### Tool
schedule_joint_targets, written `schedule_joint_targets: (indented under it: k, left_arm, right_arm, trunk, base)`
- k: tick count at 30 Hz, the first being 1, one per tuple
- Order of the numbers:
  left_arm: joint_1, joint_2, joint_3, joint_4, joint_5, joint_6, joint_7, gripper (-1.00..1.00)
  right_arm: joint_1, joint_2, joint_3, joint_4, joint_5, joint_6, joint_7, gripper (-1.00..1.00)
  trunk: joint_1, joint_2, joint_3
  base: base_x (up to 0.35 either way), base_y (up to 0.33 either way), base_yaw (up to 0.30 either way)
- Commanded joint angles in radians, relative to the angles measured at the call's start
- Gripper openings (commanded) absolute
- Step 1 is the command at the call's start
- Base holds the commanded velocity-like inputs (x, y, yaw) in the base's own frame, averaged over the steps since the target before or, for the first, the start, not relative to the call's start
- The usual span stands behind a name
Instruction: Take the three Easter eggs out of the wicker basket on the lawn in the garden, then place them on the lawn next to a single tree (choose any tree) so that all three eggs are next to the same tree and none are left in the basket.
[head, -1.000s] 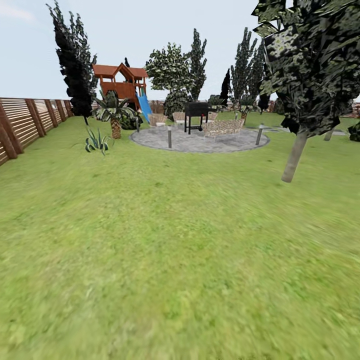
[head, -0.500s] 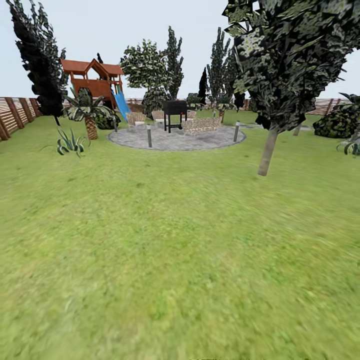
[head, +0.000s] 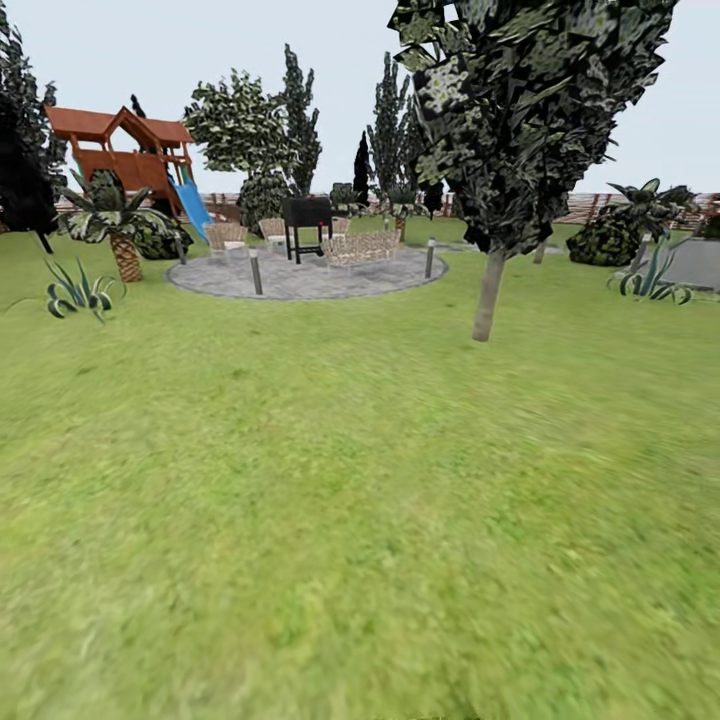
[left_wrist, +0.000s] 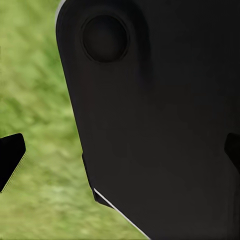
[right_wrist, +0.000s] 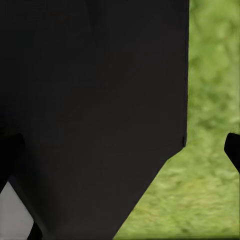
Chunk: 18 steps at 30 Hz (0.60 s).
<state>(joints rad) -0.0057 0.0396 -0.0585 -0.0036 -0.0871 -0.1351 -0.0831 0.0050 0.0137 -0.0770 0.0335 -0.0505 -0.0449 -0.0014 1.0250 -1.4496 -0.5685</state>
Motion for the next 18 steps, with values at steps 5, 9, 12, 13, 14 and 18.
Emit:
schedule_joint_targets:
  k: [5,9,12,13,14,18]
  left_arm:
    - [-0.001,0.000,-0.005,0.001,-0.008,-0.005,0.000,1.00]
    - [0.000,0.000,-0.006,0.001,-0.008,-0.005,0.000,1.00]
    - [0.000,0.000,-0.006,0.001,-0.008,-0.004,0.000,1.00]
    - [0.000,0.000,-0.006,0.001,-0.008,-0.004,0.000,1.00]
    - [0.000,0.000,-0.006,0.001,-0.008,-0.004,0.000,1.00]
    - [0.000,0.000,-0.006,0.001,-0.008,-0.004,0.000,1.00]
  right_arm:
    - [0.000,0.000,-0.006,0.003,-0.005,-0.005,0.000,1.00]
    - [0.000,0.000,-0.006,0.003,-0.005,-0.006,0.000,1.00]
    - [0.000,0.001,-0.005,0.003,-0.005,-0.006,0.000,1.00]
    - [0.000,0.001,-0.005,0.003,-0.005,-0.006,0.000,1.00]
    - [0.000,0.001,-0.005,0.003,-0.005,-0.006,0.000,1.00]
    - [0.000,0.001,-0.005,0.003,-0.005,-0.006,0.000,1.00]
  trunk:
    - [0.000,0.000,-0.003]
    - [0.000,0.000,-0.006]
    - [0.000,0.000,-0.006]
    - [0.000,0.000,-0.006]
    - [0.000,0.000,-0.006]
    - [0.000,0.000,-0.007]
  base:
    - [0.000,0.000,-0.271]
    - [0.000,0.000,-0.234]
    - [0.022,0.000,-0.126]
    - [0.108,0.000,-0.064]
    - [0.149,0.000,-0.051]
    - [0.240,0.000,-0.026]
